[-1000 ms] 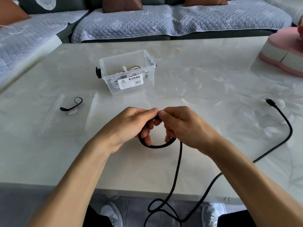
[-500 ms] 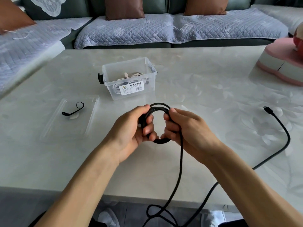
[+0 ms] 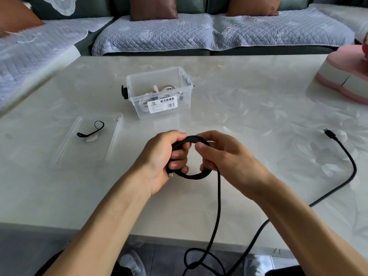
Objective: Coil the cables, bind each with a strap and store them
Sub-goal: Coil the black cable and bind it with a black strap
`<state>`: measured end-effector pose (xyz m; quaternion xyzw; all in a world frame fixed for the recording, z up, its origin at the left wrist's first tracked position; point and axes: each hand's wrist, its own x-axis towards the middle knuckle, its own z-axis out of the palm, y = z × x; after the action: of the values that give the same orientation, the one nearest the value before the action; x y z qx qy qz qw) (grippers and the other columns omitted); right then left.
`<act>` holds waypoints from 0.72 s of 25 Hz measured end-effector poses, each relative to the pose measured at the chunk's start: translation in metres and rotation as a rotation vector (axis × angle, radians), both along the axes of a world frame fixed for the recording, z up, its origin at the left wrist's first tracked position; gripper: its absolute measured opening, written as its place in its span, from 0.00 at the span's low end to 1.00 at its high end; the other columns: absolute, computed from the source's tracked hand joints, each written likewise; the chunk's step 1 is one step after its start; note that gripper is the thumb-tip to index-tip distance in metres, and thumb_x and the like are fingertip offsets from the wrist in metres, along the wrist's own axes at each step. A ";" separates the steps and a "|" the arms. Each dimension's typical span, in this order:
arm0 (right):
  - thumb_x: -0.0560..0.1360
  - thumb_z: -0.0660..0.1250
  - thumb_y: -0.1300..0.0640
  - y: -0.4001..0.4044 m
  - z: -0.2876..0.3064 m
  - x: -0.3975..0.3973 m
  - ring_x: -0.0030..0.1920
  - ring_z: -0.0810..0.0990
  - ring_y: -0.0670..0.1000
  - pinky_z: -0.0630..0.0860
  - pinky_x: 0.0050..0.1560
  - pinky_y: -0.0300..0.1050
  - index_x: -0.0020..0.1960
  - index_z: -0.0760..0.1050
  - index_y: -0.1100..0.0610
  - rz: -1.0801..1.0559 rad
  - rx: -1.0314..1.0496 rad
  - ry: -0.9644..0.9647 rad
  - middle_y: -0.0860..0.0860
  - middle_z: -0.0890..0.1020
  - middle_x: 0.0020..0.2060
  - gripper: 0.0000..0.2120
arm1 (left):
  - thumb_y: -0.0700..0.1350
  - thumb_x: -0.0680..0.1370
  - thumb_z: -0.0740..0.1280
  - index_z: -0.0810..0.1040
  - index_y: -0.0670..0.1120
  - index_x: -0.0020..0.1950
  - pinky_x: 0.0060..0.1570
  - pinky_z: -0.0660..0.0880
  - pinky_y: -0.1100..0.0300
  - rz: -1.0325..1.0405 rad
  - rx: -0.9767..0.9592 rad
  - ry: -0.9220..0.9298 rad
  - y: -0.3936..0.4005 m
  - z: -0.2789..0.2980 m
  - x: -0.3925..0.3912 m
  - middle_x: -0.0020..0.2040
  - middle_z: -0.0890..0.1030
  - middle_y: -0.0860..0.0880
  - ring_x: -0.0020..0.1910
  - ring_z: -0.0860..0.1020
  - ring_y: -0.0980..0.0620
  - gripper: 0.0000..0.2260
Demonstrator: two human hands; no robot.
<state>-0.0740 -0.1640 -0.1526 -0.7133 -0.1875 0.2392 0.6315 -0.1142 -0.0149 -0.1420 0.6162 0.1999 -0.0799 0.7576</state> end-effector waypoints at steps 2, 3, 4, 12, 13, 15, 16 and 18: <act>0.81 0.61 0.60 0.000 -0.001 0.000 0.29 0.71 0.43 0.76 0.44 0.46 0.54 0.78 0.59 -0.037 -0.040 -0.082 0.41 0.72 0.27 0.08 | 0.44 0.79 0.56 0.71 0.43 0.35 0.31 0.69 0.58 -0.013 0.012 -0.002 0.001 0.001 0.000 0.26 0.59 0.50 0.22 0.58 0.52 0.15; 0.81 0.60 0.59 0.002 -0.002 -0.001 0.29 0.72 0.43 0.76 0.43 0.46 0.54 0.78 0.59 -0.051 -0.063 -0.123 0.41 0.73 0.27 0.09 | 0.44 0.79 0.56 0.72 0.42 0.35 0.32 0.69 0.57 -0.016 0.020 0.002 0.001 0.002 -0.001 0.26 0.60 0.50 0.22 0.58 0.51 0.14; 0.81 0.60 0.59 0.003 -0.002 -0.002 0.28 0.72 0.43 0.76 0.42 0.47 0.53 0.78 0.59 -0.059 -0.084 -0.156 0.40 0.73 0.26 0.09 | 0.45 0.79 0.55 0.71 0.43 0.34 0.32 0.68 0.57 -0.008 0.032 0.014 -0.001 0.003 -0.001 0.25 0.60 0.50 0.22 0.57 0.51 0.15; 0.79 0.64 0.63 0.003 -0.006 -0.003 0.36 0.80 0.50 0.80 0.48 0.45 0.54 0.78 0.63 -0.003 0.134 0.087 0.53 0.79 0.34 0.06 | 0.51 0.82 0.62 0.61 0.50 0.33 0.22 0.54 0.64 0.324 0.012 -0.066 -0.012 0.003 0.004 0.26 0.54 0.52 0.22 0.52 0.53 0.19; 0.79 0.63 0.65 0.002 -0.005 -0.001 0.37 0.80 0.50 0.79 0.48 0.45 0.54 0.78 0.63 -0.002 0.141 0.087 0.53 0.79 0.34 0.07 | 0.52 0.82 0.62 0.61 0.50 0.33 0.22 0.55 0.64 0.324 -0.034 -0.071 -0.010 0.002 0.004 0.26 0.54 0.52 0.22 0.53 0.53 0.19; 0.80 0.60 0.65 0.001 -0.004 0.002 0.35 0.78 0.49 0.77 0.46 0.48 0.52 0.79 0.62 -0.048 0.100 -0.002 0.50 0.77 0.30 0.09 | 0.52 0.81 0.62 0.64 0.48 0.33 0.23 0.62 0.63 0.240 -0.128 -0.043 -0.007 0.003 0.002 0.25 0.56 0.52 0.21 0.55 0.54 0.19; 0.80 0.59 0.65 0.002 -0.004 0.003 0.33 0.76 0.48 0.76 0.45 0.49 0.50 0.79 0.61 -0.069 0.039 -0.082 0.48 0.75 0.29 0.10 | 0.52 0.80 0.62 0.66 0.47 0.33 0.25 0.67 0.62 0.165 -0.151 -0.016 -0.006 0.005 0.001 0.24 0.57 0.52 0.21 0.56 0.53 0.18; 0.80 0.57 0.65 0.003 -0.001 0.003 0.31 0.73 0.46 0.75 0.39 0.42 0.47 0.79 0.58 -0.045 -0.103 -0.231 0.48 0.73 0.30 0.12 | 0.55 0.79 0.63 0.70 0.46 0.33 0.31 0.75 0.58 0.031 -0.096 0.049 -0.003 0.009 -0.003 0.24 0.60 0.51 0.21 0.58 0.52 0.19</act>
<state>-0.0708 -0.1614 -0.1537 -0.7716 -0.2305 0.1506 0.5734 -0.1171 -0.0183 -0.1329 0.5738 0.2237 -0.0926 0.7824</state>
